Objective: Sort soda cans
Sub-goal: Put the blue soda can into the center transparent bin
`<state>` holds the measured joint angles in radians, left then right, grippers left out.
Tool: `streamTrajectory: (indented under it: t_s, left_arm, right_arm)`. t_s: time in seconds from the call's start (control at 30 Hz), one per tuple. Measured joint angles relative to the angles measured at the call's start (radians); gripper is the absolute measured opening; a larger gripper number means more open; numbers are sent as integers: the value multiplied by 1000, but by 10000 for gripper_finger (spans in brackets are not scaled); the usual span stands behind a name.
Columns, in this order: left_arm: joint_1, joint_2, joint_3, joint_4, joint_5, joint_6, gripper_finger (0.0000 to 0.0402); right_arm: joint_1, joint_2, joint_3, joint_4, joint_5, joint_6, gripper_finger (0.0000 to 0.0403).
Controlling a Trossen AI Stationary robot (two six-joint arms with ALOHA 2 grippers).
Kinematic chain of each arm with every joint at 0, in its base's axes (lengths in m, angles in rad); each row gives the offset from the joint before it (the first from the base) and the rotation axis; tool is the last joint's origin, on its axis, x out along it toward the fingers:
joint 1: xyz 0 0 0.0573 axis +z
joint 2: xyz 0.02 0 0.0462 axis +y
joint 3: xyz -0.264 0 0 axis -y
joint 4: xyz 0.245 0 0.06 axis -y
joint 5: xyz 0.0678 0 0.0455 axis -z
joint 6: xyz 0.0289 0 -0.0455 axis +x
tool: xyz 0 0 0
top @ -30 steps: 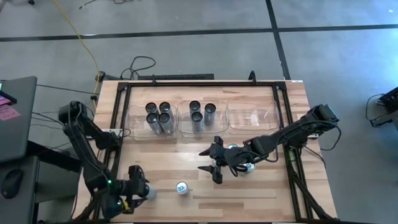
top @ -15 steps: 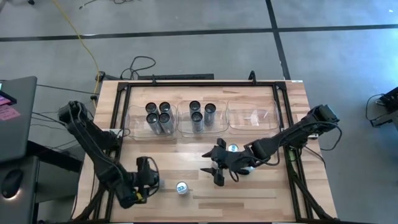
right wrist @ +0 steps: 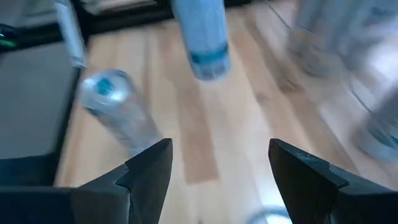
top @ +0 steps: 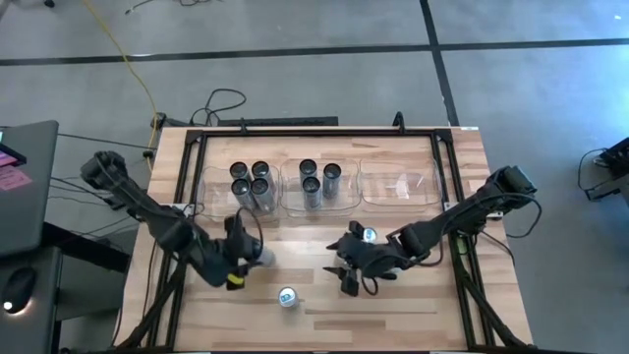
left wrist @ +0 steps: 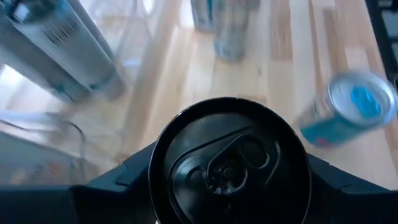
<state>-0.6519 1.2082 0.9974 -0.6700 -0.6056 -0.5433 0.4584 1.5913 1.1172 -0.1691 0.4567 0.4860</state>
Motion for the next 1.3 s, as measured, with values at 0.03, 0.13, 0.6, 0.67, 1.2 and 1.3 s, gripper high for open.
streamTrajectory:
  t_s: [0.03, 0.13, 0.6, 0.67, 1.2, 1.3]
  left_arm:
    - [18, -14, 0, 13, 0, 26, 246]
    - [70, -46, 0, 62, 3, 106, 246]
    - [366, -38, 122, 180, 134, 413, 246]
    - [411, -23, 165, 205, 161, 461, 246]
    - [644, 291, 432, 217, 428, 646, 246]
    - [644, 351, 464, 220, 432, 670, 246]
  right_arm:
    - [0, 0, 0, -25, 14, 18, 286]
    - [-1, 0, 0, -73, 46, 59, 286]
    - [81, 0, 0, -94, 58, 190, 286]
    - [94, 0, 0, -93, 84, 206, 286]
    - [133, 0, 0, -118, 131, 259, 286]
    - [152, 0, 0, -129, 136, 273, 286]
